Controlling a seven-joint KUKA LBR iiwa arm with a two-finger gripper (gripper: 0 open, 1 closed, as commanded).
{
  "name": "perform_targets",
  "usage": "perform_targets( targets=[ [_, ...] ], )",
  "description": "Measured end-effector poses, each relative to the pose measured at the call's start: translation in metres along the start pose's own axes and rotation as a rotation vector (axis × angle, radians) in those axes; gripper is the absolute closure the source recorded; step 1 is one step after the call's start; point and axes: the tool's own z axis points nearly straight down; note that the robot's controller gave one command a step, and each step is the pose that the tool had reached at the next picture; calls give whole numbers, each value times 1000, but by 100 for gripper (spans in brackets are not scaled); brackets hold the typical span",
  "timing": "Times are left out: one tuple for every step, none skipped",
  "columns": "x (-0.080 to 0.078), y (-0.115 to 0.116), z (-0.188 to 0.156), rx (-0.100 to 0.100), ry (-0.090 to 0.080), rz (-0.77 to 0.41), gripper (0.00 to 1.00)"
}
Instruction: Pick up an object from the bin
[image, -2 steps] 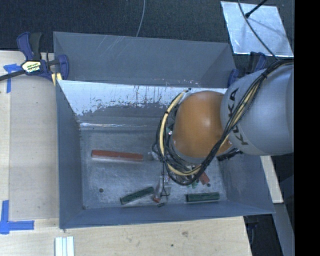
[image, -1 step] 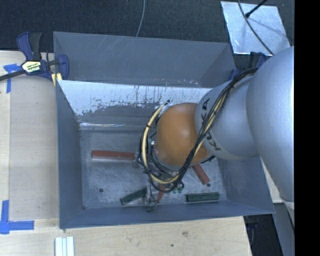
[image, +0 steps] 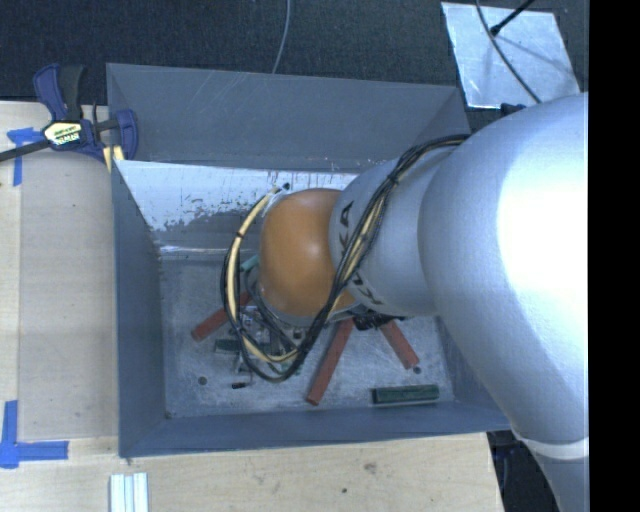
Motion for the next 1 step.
perform_targets(
  targets=[
    [0,0,0,0,0,0,100]
  ],
)
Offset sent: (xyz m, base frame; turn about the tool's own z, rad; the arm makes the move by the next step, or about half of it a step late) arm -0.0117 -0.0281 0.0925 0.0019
